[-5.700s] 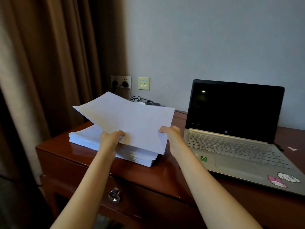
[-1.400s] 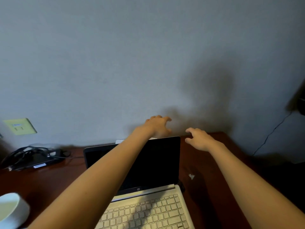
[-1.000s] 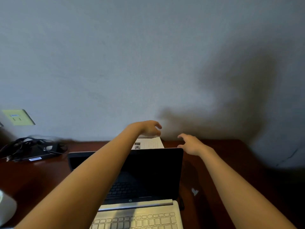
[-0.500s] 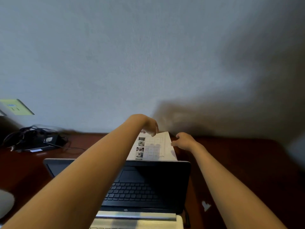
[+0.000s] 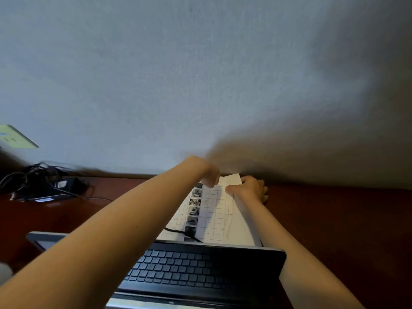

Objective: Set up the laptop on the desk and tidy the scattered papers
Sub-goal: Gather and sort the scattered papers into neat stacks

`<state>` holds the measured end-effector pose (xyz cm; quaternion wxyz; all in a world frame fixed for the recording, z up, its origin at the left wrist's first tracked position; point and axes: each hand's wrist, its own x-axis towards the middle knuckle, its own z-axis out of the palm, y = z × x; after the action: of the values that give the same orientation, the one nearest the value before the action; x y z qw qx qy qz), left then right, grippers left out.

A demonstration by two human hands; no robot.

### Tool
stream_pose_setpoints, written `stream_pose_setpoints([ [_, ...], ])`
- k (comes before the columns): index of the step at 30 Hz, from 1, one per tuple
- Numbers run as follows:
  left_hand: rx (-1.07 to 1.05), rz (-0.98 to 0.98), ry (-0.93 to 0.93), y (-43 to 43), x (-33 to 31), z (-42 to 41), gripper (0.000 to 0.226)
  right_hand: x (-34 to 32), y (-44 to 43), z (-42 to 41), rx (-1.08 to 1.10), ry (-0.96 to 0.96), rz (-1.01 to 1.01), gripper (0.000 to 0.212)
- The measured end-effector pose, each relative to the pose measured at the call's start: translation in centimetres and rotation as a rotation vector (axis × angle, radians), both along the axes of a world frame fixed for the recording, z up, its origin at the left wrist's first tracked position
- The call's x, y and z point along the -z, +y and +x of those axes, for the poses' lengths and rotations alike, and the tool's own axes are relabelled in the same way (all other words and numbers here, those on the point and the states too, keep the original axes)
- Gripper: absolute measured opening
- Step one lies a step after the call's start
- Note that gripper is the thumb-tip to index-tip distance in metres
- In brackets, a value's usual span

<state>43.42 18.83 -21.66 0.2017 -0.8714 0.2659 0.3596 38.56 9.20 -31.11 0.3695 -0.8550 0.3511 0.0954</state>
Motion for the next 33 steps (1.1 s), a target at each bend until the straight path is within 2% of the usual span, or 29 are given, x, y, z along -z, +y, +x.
stream_pose_setpoints([
  [3,0.007,0.007,0.008,-0.1,0.2,-0.3,0.042,0.0,0.1,0.6,0.013,-0.054,0.193,0.028],
  [6,-0.001,0.000,0.014,-0.2,0.3,-0.4,0.043,-0.5,0.2,0.1,-0.084,-0.025,0.339,0.042],
  [8,-0.011,-0.013,0.012,-0.2,0.1,-0.6,0.044,-0.8,0.2,-0.6,-0.112,-0.001,0.379,0.042],
  [13,-0.043,-0.030,0.006,-0.1,-0.8,-0.9,0.043,-1.5,-1.4,-2.4,0.116,-0.080,0.433,0.029],
  [20,-0.028,-0.080,0.009,-2.3,-3.1,-3.4,0.044,-3.5,-6.6,-6.4,0.342,-0.169,0.501,0.034],
  [26,0.041,-0.205,0.028,-5.8,-5.2,-6.1,0.044,-5.7,-10.7,-10.1,0.346,-0.255,0.315,0.033],
  [33,0.081,-0.342,0.046,-10.0,-6.2,-10.2,0.041,-7.2,-14.9,-14.9,0.506,-0.324,0.263,0.036],
])
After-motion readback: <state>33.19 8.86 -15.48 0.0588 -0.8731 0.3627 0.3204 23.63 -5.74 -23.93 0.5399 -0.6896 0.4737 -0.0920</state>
